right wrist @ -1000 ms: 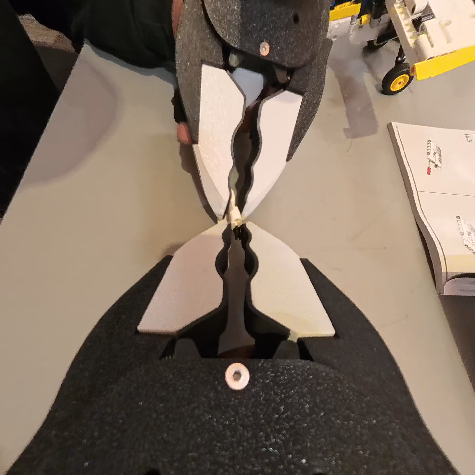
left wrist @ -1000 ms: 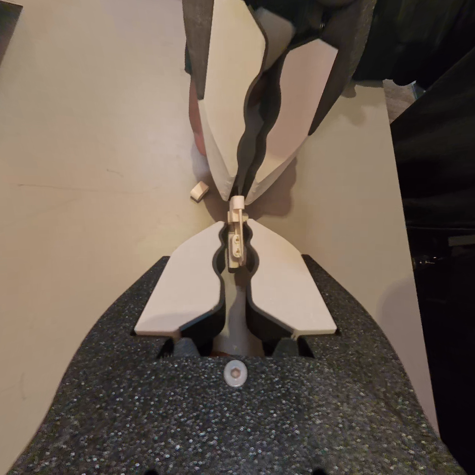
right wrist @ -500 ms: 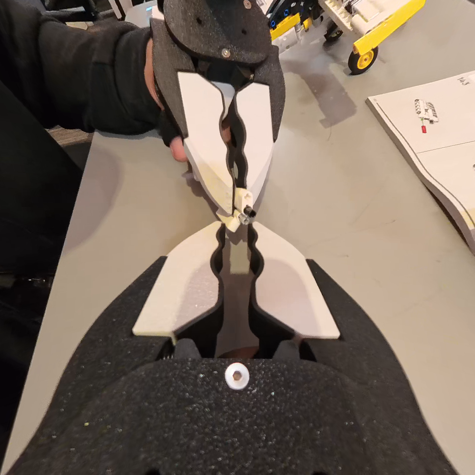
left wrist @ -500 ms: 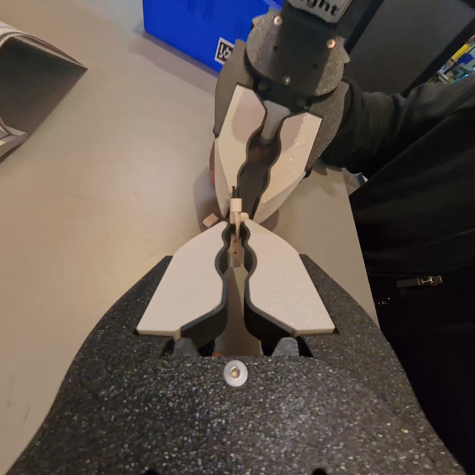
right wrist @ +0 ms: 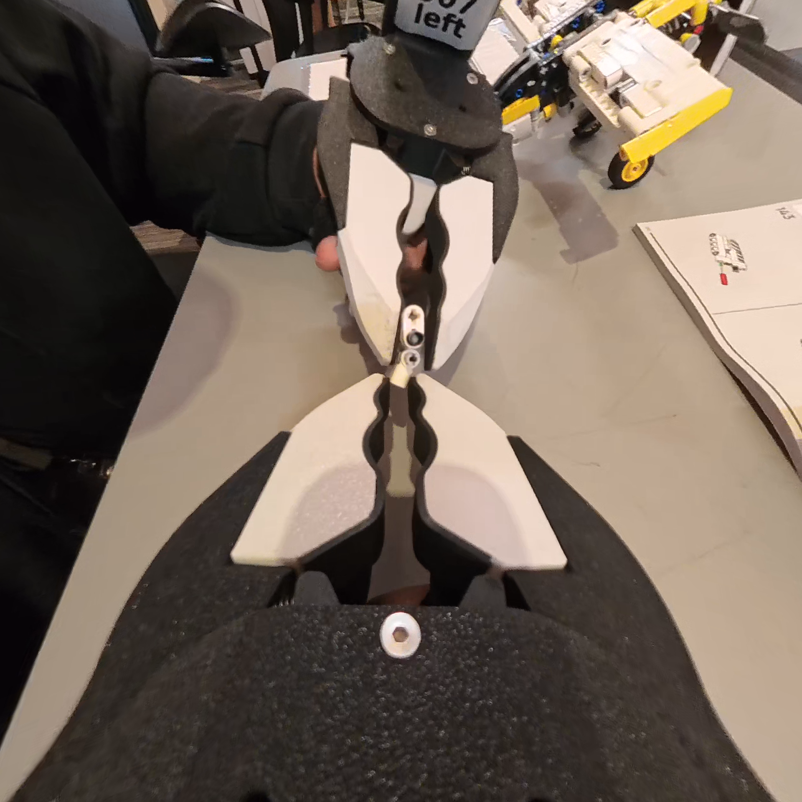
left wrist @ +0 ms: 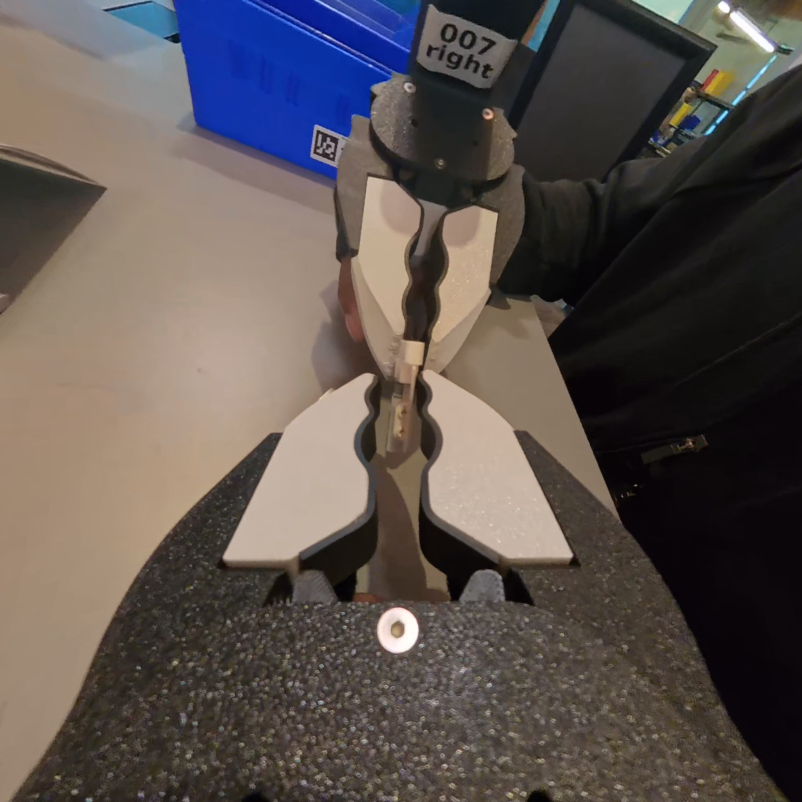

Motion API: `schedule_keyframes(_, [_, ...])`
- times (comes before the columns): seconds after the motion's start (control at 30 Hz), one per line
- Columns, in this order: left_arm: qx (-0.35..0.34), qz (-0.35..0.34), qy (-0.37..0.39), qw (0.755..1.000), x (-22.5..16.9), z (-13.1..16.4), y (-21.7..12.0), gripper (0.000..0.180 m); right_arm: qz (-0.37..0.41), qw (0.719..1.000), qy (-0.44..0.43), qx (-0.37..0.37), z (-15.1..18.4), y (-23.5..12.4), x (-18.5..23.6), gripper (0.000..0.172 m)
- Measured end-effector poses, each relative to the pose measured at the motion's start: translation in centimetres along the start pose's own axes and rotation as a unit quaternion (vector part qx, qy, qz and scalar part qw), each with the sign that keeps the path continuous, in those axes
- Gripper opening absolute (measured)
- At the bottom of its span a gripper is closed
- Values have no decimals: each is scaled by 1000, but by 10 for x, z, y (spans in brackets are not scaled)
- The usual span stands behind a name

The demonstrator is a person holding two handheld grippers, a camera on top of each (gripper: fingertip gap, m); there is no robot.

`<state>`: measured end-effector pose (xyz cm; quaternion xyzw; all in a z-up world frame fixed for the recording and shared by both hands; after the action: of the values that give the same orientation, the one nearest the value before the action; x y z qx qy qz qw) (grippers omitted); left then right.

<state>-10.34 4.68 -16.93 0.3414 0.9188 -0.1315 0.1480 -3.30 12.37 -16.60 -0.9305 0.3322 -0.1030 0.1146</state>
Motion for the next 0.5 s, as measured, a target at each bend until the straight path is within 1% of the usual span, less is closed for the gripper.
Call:
schedule_keyframes(0.1, [-3,26,18,999,-8,0,2,16,-27,1000,-7,-11,-3,-1,6,8])
schedule_keyframes(0.17, [-2,50,27,998,-14,1,3,14,-46,999,-16,-19,-6,-2,11,8])
schedule_keyframes(0.23, [3,59,38,998,-17,2,4,13,-58,998,-33,-15,-6,-3,15,8])
schedule_keyframes(0.3, [5,62,43,997,-19,3,5,13,-62,997,-46,-12,-5,-3,18,8])
schedule_keyframes(0.43, [3,60,42,997,-18,2,5,11,-61,997,-43,-13,-6,-4,17,8])
schedule_keyframes(0.5, [9,43,49,998,-14,3,5,7,-45,998,-46,-6,-6,-5,14,7])
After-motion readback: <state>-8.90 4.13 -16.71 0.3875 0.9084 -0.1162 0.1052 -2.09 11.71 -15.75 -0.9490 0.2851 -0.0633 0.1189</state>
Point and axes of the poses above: each gripper's, where its closed fingertips meet, y out along the fingers, z out of its underside, x = y × z across the jaws, the point moved 6 cm from there along -y, back along the fingers, and after that the axes turned 10 degrees about -x, right-handed, at the moved point
